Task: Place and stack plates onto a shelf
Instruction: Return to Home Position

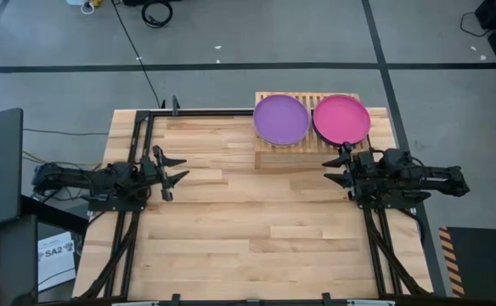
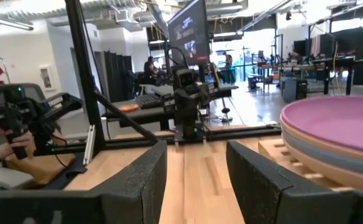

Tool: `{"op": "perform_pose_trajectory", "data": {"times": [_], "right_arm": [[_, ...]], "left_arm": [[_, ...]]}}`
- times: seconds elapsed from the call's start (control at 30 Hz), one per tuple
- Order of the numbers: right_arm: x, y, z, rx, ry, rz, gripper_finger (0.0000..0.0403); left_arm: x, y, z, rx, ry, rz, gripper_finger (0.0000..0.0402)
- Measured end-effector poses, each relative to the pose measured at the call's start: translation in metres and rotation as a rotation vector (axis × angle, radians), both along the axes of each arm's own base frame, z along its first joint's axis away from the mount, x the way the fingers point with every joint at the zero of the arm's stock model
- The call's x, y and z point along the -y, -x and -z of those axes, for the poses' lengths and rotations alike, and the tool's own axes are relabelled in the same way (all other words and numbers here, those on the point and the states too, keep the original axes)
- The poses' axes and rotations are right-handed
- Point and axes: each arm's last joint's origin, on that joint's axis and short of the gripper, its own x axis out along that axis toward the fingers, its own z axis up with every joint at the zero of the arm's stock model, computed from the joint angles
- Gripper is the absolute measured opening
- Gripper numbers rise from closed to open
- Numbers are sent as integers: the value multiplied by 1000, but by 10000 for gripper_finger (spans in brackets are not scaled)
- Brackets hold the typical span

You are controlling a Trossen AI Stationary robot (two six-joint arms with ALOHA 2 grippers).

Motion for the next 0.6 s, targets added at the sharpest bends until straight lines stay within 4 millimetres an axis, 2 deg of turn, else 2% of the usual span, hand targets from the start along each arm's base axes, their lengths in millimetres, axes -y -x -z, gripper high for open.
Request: {"op": "perform_pose_trajectory", "data": {"times": [0.27, 0.6], "right_arm": [[1, -4, 13, -32, 2, 37, 171], [3, -12, 41, -75, -12, 96, 171]], "left_arm": [[-6, -1, 1, 0, 7, 64, 181], [-7, -1, 4, -20, 48, 73, 181]]}}
